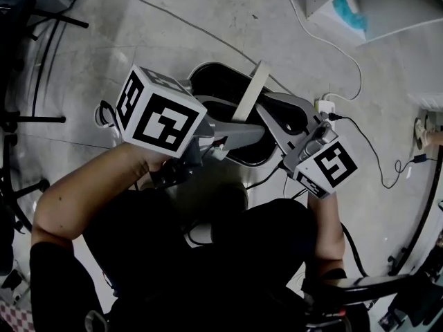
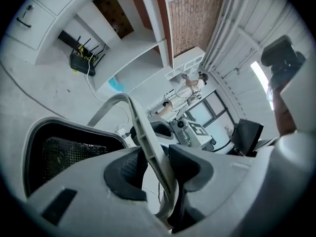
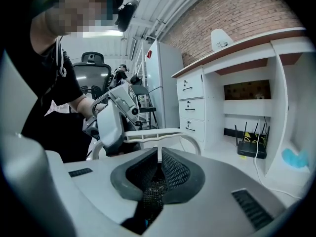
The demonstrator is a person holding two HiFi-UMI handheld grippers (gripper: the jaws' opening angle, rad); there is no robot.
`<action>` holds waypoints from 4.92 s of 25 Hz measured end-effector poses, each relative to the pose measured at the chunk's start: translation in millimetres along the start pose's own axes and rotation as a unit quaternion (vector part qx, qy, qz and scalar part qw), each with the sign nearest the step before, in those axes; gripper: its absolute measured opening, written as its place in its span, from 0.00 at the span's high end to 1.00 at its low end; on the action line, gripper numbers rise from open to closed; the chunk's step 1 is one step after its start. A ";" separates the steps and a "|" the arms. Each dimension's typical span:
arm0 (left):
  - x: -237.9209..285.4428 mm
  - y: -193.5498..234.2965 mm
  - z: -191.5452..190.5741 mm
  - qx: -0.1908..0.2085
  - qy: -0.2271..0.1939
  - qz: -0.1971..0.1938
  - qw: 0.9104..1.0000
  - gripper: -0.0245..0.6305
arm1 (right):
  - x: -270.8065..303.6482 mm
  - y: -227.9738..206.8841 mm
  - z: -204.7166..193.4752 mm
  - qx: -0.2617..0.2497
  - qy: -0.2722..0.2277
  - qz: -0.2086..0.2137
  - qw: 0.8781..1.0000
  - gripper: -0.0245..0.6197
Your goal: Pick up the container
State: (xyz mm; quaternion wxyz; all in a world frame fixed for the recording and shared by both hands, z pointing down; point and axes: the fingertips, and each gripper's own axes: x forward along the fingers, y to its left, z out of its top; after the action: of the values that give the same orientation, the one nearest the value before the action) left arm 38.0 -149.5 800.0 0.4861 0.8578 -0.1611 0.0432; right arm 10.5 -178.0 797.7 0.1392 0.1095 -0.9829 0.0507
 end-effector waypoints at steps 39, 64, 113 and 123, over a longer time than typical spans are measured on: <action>-22.9 35.4 41.7 -0.043 0.003 0.030 0.999 0.79 | -27.5 -47.3 10.3 0.091 0.024 -0.118 0.989 0.95; -108.2 -93.5 25.9 -0.131 0.010 0.133 0.982 0.86 | -80.1 -9.9 232.4 0.162 0.051 -0.129 0.977 0.95; -272.5 -569.2 305.8 -0.119 -0.287 0.070 0.948 0.87 | -243.7 56.9 651.6 0.109 -0.056 -0.167 0.978 0.95; -278.7 -588.8 319.7 -0.107 -0.293 0.050 0.949 0.87 | -266.9 54.7 677.3 0.087 -0.075 -0.200 0.973 0.95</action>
State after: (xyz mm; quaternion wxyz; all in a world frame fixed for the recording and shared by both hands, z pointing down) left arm -64.0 -75.3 85.4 0.5039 0.7665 -0.3426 -0.2031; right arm 70.3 -159.3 70.4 0.0627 0.3189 -0.9405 0.0993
